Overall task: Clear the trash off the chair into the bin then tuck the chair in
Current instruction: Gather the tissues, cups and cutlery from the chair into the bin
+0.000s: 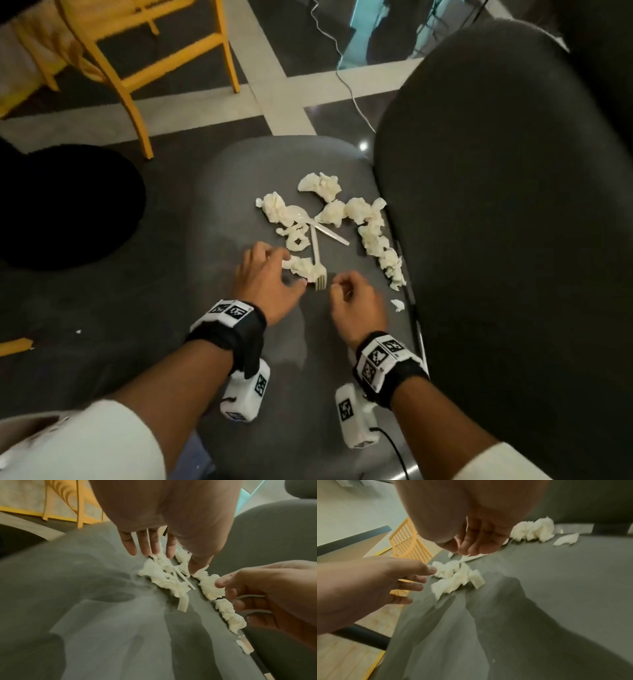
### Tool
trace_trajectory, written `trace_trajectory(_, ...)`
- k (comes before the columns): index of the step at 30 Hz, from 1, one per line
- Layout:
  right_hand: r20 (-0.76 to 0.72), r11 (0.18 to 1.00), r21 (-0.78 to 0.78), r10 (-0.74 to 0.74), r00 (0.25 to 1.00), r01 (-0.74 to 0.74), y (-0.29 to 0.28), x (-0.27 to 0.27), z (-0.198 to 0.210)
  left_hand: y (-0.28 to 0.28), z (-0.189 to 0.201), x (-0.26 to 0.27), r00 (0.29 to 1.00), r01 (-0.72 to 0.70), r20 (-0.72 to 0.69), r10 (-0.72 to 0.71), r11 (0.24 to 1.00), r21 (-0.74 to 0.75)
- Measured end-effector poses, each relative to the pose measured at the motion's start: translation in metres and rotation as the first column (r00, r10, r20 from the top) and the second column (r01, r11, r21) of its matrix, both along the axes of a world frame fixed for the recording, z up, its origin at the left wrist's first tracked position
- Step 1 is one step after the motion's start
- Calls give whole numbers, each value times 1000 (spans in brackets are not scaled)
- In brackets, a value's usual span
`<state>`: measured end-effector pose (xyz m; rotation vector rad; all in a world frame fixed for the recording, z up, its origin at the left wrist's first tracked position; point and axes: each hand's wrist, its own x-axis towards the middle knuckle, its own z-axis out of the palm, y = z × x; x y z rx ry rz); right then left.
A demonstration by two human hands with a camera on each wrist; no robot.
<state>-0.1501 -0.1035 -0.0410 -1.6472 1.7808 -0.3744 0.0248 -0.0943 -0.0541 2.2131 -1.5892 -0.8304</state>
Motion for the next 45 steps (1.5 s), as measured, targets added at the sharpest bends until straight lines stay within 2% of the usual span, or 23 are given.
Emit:
trace_trajectory(2,-124,997,-81,-16,992,6,-25,-23,3,-22,-4,-23,1000,1,20,-1,1000,2)
trace_trajectory(5,-275,995,-104,-40,961,12,-63,-44,5,-40,-18,-40,1000,16,14,-17,995,98)
trace_trajectory(8,-324,997,-80,-16,946,-10,-94,-48,-4,-43,-30,-42,998,70,1,-70,990,121)
trace_trajectory(11,-351,994,-55,68,934,-93,-123,-43,-14,-44,-30,-40,985,168,4,-170,978,126)
trace_trajectory(16,-475,960,126,279,834,-250,-152,-38,-33,-31,-27,-26,967,53,-254,-21,991,120)
trace_trajectory(18,-489,946,106,318,812,-307,-147,-37,-37,-25,-26,-19,967,52,-252,-18,990,129)
trace_trajectory(21,-488,927,66,354,798,-370,-130,-33,-36,-19,-24,-11,979,1,-204,23,994,113)
trace_trajectory(25,-464,934,51,335,820,-353,-105,-21,-23,-10,-13,-4,973,-75,-208,102,988,133)
trace_trajectory(27,-423,947,30,302,854,-320,-90,-13,-15,-4,-5,0,961,-147,-219,171,982,119)
trace_trajectory(31,-204,985,-12,169,964,-175,-69,-4,-1,10,2,9,941,-264,-202,273,962,71)
trace_trajectory(35,-140,998,-11,59,988,-61,-55,7,13,22,13,18,925,-299,-238,296,954,25)
trace_trajectory(38,-110,989,-14,145,983,-147,-39,23,22,41,26,21,904,-344,-267,333,939,8)
trace_trajectory(41,-48,966,-10,259,965,-260,-18,52,28,58,34,34,923,-317,-232,308,948,-5)
trace_trajectory(45,-46,900,-56,430,901,-432,21,109,25,83,35,70,936,-311,-189,297,949,-51)
